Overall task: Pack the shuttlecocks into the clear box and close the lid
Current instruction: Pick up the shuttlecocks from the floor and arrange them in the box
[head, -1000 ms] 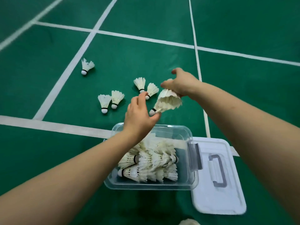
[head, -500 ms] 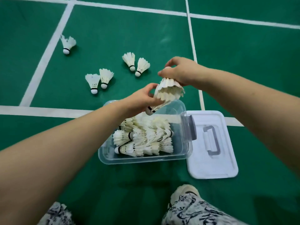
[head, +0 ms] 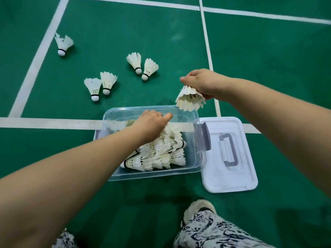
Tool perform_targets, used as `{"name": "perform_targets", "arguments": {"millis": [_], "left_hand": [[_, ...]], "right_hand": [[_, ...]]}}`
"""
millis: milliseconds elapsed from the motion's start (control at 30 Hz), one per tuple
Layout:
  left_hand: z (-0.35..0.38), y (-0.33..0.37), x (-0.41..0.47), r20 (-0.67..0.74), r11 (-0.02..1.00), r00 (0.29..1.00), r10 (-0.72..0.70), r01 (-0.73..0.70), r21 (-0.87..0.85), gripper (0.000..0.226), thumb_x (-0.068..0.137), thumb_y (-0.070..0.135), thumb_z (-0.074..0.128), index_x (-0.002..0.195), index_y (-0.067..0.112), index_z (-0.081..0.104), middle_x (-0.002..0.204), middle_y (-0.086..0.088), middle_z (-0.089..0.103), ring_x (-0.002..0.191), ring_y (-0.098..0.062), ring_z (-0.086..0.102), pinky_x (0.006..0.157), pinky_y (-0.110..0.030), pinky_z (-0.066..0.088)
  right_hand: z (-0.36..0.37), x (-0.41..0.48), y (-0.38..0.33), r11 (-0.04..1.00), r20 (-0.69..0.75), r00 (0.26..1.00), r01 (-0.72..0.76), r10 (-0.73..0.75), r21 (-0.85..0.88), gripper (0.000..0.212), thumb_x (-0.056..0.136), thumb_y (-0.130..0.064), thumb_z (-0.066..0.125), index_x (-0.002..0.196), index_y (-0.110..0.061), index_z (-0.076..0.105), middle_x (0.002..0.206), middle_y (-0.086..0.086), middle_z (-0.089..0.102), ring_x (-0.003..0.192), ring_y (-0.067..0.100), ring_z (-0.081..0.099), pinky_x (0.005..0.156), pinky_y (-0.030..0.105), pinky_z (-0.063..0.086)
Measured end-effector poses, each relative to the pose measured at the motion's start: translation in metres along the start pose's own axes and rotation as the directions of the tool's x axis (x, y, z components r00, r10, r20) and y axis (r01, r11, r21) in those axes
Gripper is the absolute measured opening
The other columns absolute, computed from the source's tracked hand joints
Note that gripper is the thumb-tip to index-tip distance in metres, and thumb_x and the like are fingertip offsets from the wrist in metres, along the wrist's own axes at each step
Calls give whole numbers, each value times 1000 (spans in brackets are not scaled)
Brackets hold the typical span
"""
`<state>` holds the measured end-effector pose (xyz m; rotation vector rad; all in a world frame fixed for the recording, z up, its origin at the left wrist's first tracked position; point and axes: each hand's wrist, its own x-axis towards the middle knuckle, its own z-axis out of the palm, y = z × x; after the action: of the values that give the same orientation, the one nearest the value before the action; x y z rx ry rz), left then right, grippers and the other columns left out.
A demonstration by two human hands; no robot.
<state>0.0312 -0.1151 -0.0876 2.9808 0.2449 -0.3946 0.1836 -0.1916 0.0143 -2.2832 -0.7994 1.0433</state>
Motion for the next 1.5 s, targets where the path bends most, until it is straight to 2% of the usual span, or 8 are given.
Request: {"name": "perform_targets", "arguments": {"millis": [333, 467, 633, 767, 933, 1100, 1333, 1500], "left_hand": [[0, -2, -13, -116, 983, 991, -71, 89, 161, 34, 83, 0, 46, 116, 10, 41, 106, -8, 55, 98, -27, 47, 72, -33, 26], [-2, 5, -18, -97, 983, 984, -148, 158, 97, 33, 84, 3, 43, 116, 10, 41, 112, -9, 46, 100, -27, 43, 76, -35, 31], [-15, 2, -16, 96, 982, 985, -144, 154, -107, 80, 75, 19, 74, 139, 18, 25, 117, -11, 40, 102, -29, 49, 78, -40, 45], [-27, -7, -17, 102, 985, 990, -98, 110, -129, 83, 74, 29, 75, 141, 21, 26, 116, -10, 44, 104, -28, 51, 77, -38, 43], [-42, -12, -13, -140, 978, 983, -119, 91, -190, 74, 76, 33, 72, 137, 18, 34, 122, -11, 46, 109, -30, 48, 85, -40, 41], [-30, 4, -9, -477, 994, 876, 68, -100, -42, 89, 45, 37, 86, 117, 9, 42, 113, -16, 59, 96, -33, 58, 77, -39, 39], [-17, 17, -9, -635, 992, 770, 66, -117, -39, 38, 69, 40, 50, 94, 12, 51, 84, -4, 65, 82, -25, 58, 70, -33, 28], [-10, 13, -4, -598, 995, 800, -47, -14, -98, 39, 58, 42, 70, 84, 14, 65, 75, -1, 64, 84, -24, 54, 70, -33, 24]], "right_hand": [[8, -2, 7, 994, 126, 990, -76, 67, 73, 26, 96, -38, 43, 110, -16, 49, 68, 0, 51, 38, 5, 54, 39, 11, 40], [14, -2, 14, 993, 173, 982, -94, 81, 67, 28, 92, -37, 52, 110, -15, 50, 71, 0, 53, 54, 12, 53, 49, 21, 45], [16, -3, 18, 991, 138, 990, 19, -1, -134, 47, 83, -43, 63, 120, -18, 50, 82, -1, 58, 65, 12, 54, 60, 25, 45], [24, -1, 20, 953, 136, 990, 85, -47, -292, 61, 74, -50, 70, 122, -20, 47, 108, 5, 62, 80, 18, 56, 66, 28, 46], [32, -1, 16, 866, 149, 980, 187, -133, -464, 78, 68, -46, 76, 130, -15, 38, 119, 9, 59, 94, 23, 52, 76, 27, 39], [35, -2, 10, 852, 145, 968, 251, -207, -460, 90, 68, -36, 78, 138, -11, 27, 121, 12, 59, 109, 27, 55, 78, 24, 37], [33, -3, 11, 867, 241, 960, 237, -141, -438, 83, 73, -27, 69, 141, -18, 22, 87, -1, 54, 84, 19, 48, 74, 24, 33], [21, 3, 15, 890, 299, 949, 219, -99, -400, 83, 73, -38, 72, 140, -23, 26, 109, -1, 59, 98, 17, 52, 83, 22, 33]]}}
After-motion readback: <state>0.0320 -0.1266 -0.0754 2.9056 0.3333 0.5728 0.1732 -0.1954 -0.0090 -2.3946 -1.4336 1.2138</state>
